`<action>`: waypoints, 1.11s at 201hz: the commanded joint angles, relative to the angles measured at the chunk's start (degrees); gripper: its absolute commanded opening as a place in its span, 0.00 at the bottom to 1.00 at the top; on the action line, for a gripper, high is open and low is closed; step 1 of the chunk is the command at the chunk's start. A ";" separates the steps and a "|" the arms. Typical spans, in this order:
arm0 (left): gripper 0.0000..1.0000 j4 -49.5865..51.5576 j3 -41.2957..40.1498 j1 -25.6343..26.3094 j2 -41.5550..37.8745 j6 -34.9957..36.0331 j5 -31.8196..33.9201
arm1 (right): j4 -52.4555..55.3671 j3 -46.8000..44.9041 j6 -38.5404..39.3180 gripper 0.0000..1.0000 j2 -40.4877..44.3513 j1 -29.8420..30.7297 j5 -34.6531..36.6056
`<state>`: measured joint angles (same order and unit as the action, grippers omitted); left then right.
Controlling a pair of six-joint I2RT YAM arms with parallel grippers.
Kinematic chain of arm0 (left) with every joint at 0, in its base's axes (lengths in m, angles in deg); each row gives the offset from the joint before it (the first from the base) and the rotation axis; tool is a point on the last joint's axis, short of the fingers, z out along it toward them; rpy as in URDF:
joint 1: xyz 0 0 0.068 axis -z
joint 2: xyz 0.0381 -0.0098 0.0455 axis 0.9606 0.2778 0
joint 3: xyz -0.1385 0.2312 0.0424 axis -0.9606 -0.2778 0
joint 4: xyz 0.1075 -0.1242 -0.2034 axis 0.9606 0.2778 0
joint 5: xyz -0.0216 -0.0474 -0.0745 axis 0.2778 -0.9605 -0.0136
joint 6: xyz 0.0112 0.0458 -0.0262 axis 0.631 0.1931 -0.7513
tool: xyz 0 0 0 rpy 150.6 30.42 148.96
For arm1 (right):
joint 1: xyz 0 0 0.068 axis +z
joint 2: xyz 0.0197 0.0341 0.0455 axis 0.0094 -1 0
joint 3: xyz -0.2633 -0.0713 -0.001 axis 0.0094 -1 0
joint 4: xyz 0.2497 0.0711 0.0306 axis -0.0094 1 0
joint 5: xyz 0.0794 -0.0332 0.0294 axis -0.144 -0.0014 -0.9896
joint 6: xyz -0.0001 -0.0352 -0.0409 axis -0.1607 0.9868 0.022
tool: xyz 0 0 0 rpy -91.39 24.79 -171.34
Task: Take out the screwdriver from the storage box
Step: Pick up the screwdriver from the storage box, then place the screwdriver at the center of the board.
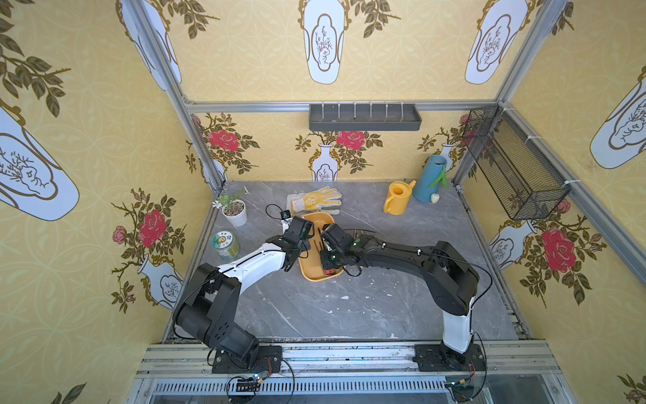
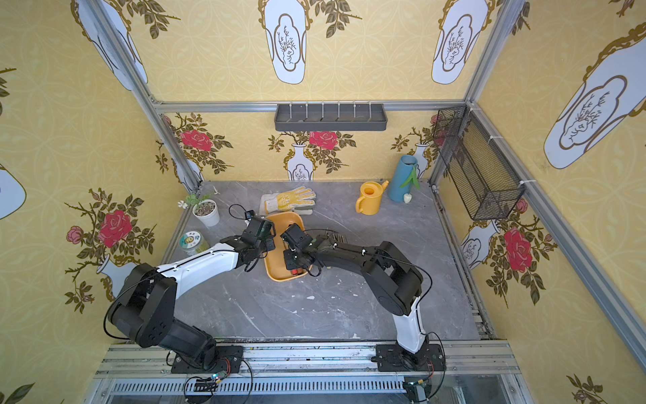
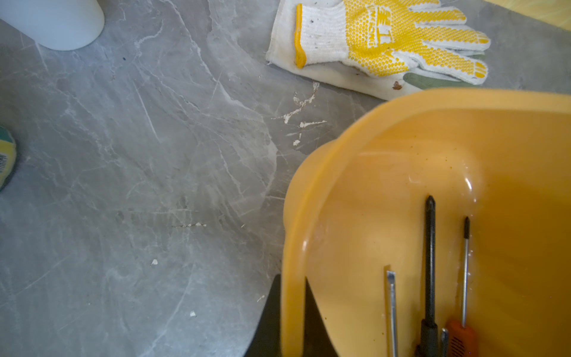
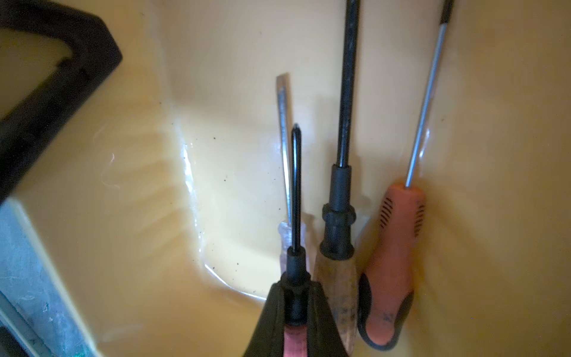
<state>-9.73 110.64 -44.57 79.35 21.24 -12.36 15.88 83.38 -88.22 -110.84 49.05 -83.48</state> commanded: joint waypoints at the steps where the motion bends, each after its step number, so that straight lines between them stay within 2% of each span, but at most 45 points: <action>1: 0.00 -1.83 0.26 -0.01 0.39 -0.02 0.43 | -3.42 -0.77 1.02 0.00 1.52 -0.10 0.20; 56: 0.00 -1.78 0.27 0.03 0.61 -0.10 0.50 | -5.61 -2.24 3.04 0.00 7.39 -2.33 1.14; 101: 0.00 -1.85 0.18 0.06 0.61 -0.07 0.61 | -4.62 -5.67 4.75 0.00 14.76 -7.98 1.42; 131: 0.00 -1.88 0.14 0.05 0.61 -0.02 0.53 | 0.38 -5.77 7.58 0.00 17.75 -11.92 2.30; 168: 0.00 -2.02 0.33 0.01 0.79 -0.10 0.35 | 11.07 -2.36 8.72 0.00 15.81 -15.84 2.78; 223: 0.00 -2.01 0.66 0.01 0.88 -0.04 0.21 | 15.74 -0.93 7.81 0.00 10.58 -16.54 1.07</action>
<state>-9.92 110.93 -44.55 79.79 21.26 -12.40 28.25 81.53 -80.37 -98.16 32.52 -81.56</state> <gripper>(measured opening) 0.098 0.140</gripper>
